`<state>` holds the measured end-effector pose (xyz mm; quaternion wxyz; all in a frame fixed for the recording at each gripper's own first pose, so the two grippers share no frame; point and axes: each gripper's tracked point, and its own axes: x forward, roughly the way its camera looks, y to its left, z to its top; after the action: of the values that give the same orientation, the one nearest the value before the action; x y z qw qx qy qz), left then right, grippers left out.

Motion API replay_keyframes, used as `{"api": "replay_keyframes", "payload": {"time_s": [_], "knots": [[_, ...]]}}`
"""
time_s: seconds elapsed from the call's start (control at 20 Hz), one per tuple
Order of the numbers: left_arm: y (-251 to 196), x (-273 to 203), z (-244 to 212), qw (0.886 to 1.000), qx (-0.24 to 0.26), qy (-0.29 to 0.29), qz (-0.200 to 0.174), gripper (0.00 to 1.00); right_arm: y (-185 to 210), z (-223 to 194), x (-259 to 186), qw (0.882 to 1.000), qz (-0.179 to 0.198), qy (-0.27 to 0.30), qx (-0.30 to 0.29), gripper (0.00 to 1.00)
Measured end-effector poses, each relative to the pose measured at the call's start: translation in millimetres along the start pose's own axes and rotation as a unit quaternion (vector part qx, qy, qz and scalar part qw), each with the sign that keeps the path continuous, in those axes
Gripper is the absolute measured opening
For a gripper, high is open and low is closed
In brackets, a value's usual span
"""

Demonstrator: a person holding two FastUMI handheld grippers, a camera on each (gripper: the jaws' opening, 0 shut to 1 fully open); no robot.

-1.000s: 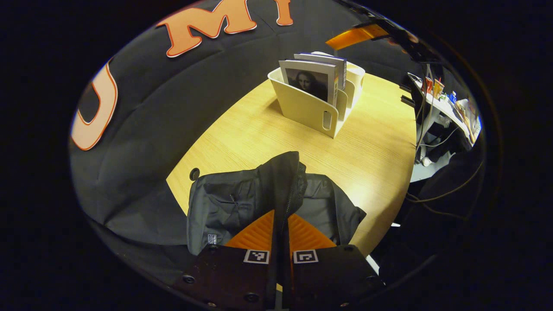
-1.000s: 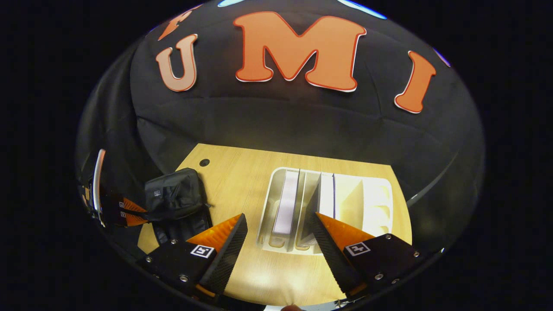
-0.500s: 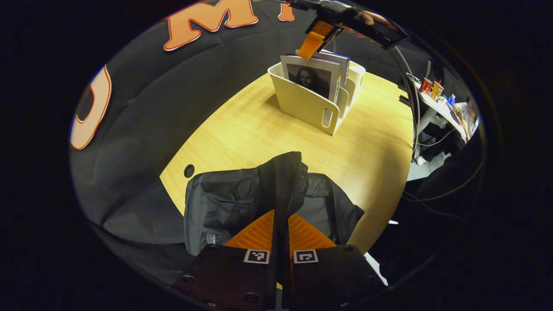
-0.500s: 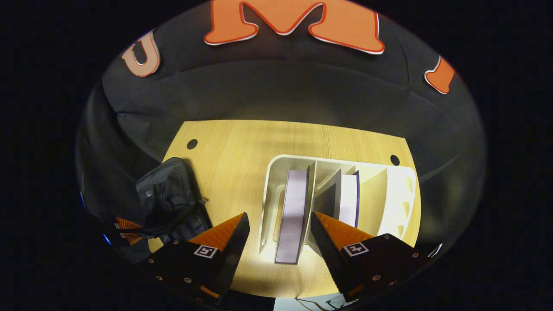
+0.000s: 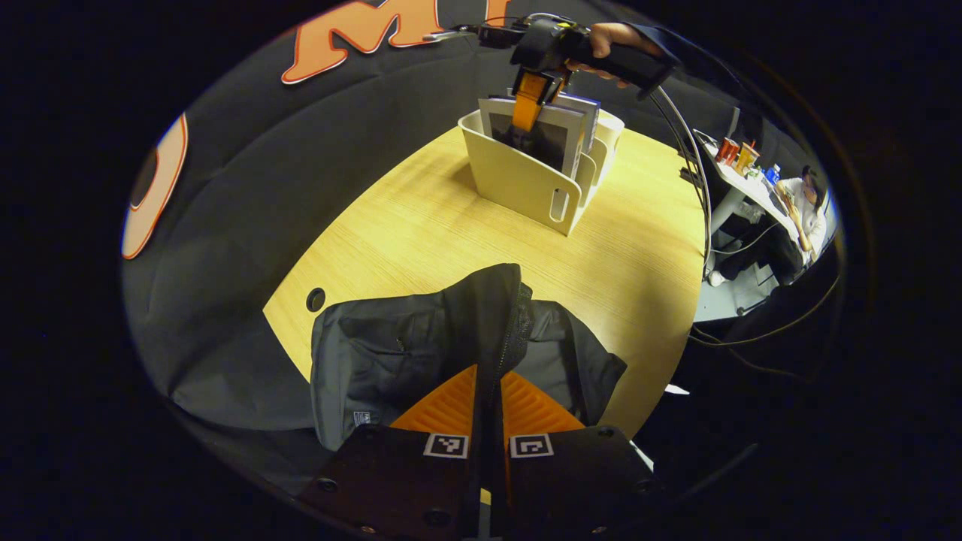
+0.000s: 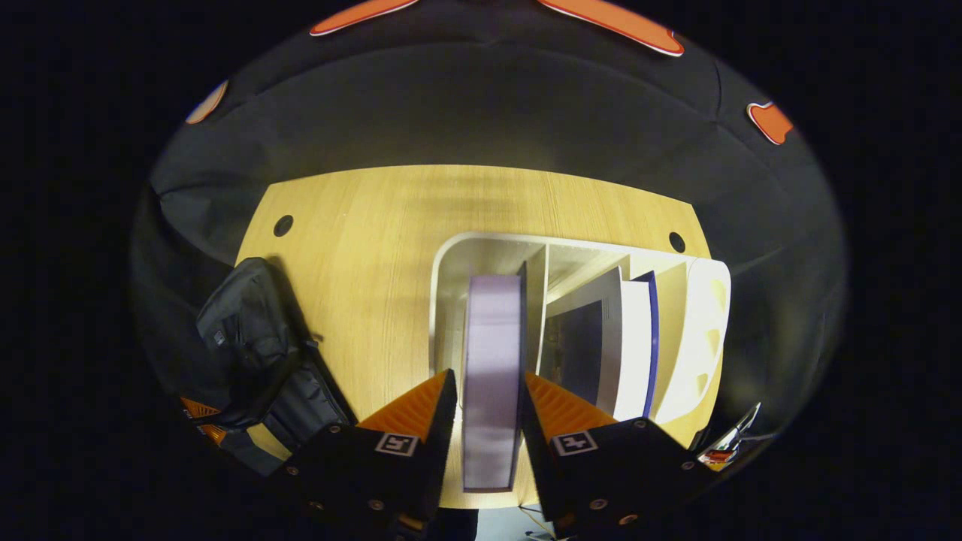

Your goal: Open the schoolbag, grab two books from the bookshelf and put them into the schoolbag.

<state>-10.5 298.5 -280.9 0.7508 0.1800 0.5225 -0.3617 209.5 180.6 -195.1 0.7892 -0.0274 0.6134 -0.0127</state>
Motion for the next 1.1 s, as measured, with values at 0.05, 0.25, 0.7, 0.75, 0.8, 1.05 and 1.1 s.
{"api": "replay_keyframes", "payload": {"time_s": [0.05, 0.25, 0.7, 0.75, 0.8, 1.05, 1.1], "knots": [[0, 0, -1, 1.0, 0.002, 0.0, -0.002, 0.06, 4, 1, 1, 1.0, 0.009, -0.002, 0.012, 0.42], [-3, 3, -1, 1.0, -0.005, 0.002, -0.013, 0.06, 1, -11, -8, 1.0, 0.011, 0.009, 0.018, 0.37], [0, -4, -2, 1.0, -0.017, 0.006, 0.011, 0.06, -25, -46, -84, 0.997, 0.047, -0.053, 0.03, 0.35], [1, -7, -2, 1.0, -0.017, 0.008, 0.014, 0.06, -27, -52, -94, 0.997, 0.049, -0.059, 0.025, 0.35], [-2, -9, -1, 1.0, -0.016, 0.008, 0.011, 0.06, -27, -59, -104, 0.996, 0.056, -0.067, 0.026, 0.35], [3, -15, 2, 0.999, -0.022, 0.014, 0.019, 0.06, -34, -90, -145, 0.988, 0.099, -0.106, 0.061, 0.34], [4, -16, 3, 0.999, -0.023, 0.017, 0.023, 0.06, -38, -95, -149, 0.986, 0.103, -0.114, 0.07, 0.34]]}}
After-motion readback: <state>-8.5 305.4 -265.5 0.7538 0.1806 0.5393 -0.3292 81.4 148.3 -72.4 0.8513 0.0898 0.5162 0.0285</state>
